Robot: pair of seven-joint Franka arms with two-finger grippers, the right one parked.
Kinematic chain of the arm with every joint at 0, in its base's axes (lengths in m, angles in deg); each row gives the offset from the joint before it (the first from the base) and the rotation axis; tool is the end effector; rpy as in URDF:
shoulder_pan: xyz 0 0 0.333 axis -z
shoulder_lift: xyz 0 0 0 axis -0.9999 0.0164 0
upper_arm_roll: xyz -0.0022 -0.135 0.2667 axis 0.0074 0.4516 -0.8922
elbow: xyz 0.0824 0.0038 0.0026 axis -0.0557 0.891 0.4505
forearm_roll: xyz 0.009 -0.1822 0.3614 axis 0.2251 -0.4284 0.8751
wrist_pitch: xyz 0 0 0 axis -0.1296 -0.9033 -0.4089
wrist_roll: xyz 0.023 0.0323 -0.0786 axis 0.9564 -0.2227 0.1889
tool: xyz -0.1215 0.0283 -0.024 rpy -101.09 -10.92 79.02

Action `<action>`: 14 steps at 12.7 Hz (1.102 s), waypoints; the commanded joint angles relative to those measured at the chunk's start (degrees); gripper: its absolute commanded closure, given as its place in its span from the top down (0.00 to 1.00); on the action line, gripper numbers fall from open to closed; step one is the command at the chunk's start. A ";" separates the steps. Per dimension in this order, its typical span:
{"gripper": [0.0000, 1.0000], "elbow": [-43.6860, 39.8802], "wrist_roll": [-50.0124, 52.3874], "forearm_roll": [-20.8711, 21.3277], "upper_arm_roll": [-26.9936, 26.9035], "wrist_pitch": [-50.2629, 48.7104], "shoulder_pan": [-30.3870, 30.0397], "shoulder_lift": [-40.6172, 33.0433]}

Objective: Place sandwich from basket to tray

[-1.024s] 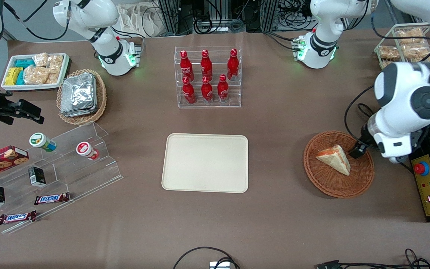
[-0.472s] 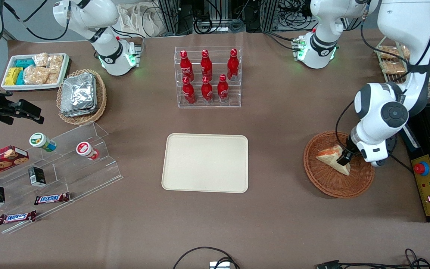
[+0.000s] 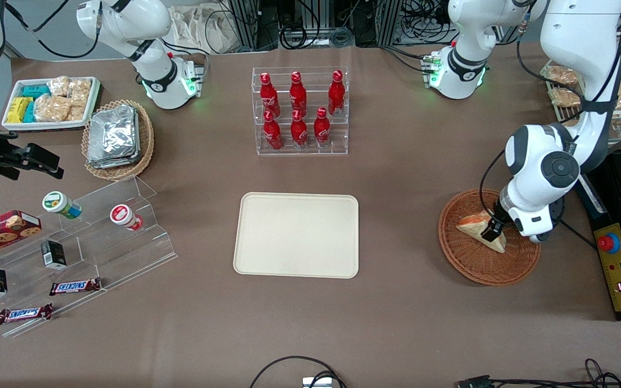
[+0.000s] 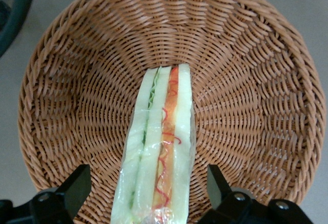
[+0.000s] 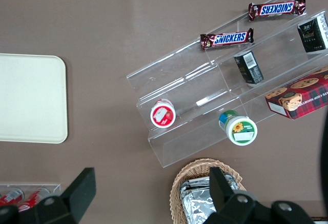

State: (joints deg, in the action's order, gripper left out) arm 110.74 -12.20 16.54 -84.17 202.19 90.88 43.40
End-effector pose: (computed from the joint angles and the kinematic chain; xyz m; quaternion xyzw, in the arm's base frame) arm 0.5657 -0.0349 0.2141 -0.8809 -0.4726 -0.0141 0.0225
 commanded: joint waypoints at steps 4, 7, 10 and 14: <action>0.60 0.08 2.04 0.44 0.05 1.68 0.73 1.11; 0.00 -0.01 1.95 0.53 0.13 1.60 0.73 1.20; 0.00 -0.80 0.81 1.06 1.45 -1.81 0.73 -1.07; 0.00 -9.73 -5.94 8.43 7.32 -21.55 -0.14 -5.39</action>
State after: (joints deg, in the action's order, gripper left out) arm 105.70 -14.78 22.64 -79.89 189.35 91.09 40.40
